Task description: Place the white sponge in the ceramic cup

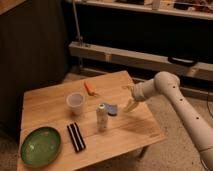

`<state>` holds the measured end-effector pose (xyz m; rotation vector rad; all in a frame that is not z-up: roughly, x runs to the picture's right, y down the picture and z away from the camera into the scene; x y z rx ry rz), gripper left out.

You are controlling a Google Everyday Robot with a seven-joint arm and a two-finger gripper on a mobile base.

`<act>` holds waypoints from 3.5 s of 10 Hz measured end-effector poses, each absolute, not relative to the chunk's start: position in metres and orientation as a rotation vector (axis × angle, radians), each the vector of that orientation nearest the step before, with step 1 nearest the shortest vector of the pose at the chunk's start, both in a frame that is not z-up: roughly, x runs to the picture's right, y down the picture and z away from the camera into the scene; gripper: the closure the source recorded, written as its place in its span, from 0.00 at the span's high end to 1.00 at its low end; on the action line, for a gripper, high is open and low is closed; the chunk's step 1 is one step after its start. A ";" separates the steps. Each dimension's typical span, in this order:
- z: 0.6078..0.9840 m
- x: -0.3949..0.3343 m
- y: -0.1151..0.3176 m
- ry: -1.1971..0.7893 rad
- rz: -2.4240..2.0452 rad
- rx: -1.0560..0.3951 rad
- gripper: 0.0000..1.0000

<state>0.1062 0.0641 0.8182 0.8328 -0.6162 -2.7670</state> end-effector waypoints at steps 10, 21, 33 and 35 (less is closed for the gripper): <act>0.881 0.064 0.111 -0.791 -2.868 0.644 0.80; 0.882 0.056 0.117 -0.806 -2.848 0.599 0.17; 0.683 0.003 -0.042 -0.280 -3.176 0.663 0.17; 0.684 -0.015 -0.035 -0.270 -3.287 0.596 0.17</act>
